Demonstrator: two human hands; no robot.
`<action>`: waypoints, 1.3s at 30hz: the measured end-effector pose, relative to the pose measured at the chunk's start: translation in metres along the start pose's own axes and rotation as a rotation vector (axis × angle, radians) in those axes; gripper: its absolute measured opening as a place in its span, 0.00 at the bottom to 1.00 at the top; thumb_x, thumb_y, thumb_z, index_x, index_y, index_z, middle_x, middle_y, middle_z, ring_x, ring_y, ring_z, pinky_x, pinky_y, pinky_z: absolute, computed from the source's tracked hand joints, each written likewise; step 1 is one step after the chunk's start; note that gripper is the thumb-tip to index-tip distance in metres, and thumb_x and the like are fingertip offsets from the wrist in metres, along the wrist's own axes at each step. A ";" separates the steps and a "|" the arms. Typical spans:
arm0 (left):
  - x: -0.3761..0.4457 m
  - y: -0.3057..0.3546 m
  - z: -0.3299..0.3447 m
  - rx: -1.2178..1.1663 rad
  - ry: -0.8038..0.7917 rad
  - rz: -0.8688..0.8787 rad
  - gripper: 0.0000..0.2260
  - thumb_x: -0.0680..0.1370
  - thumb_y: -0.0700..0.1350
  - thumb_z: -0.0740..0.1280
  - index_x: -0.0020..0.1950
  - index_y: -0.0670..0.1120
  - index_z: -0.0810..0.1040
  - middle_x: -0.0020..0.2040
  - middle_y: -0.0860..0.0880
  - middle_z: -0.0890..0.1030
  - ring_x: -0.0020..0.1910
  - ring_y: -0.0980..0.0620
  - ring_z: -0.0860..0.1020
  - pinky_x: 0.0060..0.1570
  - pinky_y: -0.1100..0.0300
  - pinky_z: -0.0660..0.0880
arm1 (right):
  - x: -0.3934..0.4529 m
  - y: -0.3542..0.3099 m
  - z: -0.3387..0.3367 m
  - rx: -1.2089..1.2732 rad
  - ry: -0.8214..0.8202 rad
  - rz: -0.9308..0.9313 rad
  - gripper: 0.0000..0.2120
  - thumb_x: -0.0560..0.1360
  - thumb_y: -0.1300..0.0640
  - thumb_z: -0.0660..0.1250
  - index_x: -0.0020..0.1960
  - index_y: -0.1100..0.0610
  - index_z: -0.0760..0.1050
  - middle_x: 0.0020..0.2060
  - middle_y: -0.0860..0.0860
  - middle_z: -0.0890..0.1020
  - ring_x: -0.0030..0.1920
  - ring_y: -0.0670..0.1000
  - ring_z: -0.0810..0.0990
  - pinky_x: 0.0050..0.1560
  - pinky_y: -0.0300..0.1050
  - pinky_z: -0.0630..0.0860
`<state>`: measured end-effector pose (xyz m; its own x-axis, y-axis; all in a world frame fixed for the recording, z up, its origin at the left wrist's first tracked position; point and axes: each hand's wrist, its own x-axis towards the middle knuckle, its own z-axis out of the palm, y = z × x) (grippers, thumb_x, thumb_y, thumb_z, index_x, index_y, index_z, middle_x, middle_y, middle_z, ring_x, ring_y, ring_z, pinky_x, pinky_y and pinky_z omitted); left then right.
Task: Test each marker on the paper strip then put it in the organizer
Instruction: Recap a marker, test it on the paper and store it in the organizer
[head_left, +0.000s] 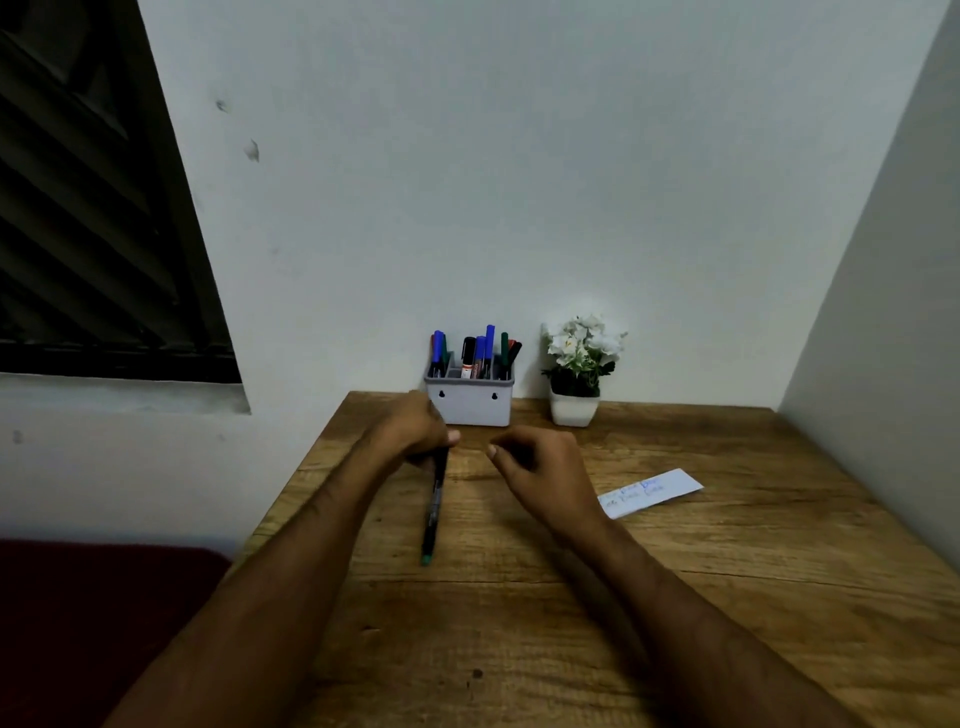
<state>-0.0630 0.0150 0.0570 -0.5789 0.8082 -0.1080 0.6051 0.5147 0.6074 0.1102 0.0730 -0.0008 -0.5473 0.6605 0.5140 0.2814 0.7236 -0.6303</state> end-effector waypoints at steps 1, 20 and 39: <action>0.001 0.006 0.003 -0.102 -0.023 0.003 0.09 0.78 0.47 0.70 0.50 0.41 0.81 0.41 0.46 0.83 0.37 0.53 0.81 0.39 0.61 0.80 | 0.001 0.000 -0.002 0.017 0.010 0.024 0.09 0.79 0.54 0.72 0.56 0.55 0.86 0.47 0.47 0.88 0.46 0.41 0.84 0.50 0.38 0.81; 0.016 0.091 0.091 -0.980 -0.106 -0.060 0.06 0.78 0.37 0.70 0.44 0.35 0.82 0.44 0.37 0.84 0.41 0.44 0.83 0.36 0.54 0.81 | 0.002 0.046 -0.056 0.071 0.085 0.333 0.11 0.79 0.54 0.71 0.40 0.54 0.86 0.28 0.46 0.83 0.32 0.43 0.82 0.37 0.41 0.76; 0.061 0.048 0.095 0.084 0.178 0.177 0.10 0.71 0.52 0.78 0.46 0.49 0.85 0.44 0.49 0.85 0.44 0.50 0.83 0.48 0.54 0.81 | -0.017 0.067 -0.094 0.366 0.255 0.586 0.11 0.77 0.57 0.74 0.37 0.59 0.85 0.34 0.55 0.87 0.35 0.52 0.84 0.43 0.52 0.81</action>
<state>-0.0173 0.1161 0.0053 -0.5422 0.8286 0.1391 0.7447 0.3973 0.5363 0.2127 0.1291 0.0032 -0.1753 0.9766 0.1248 0.1663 0.1543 -0.9739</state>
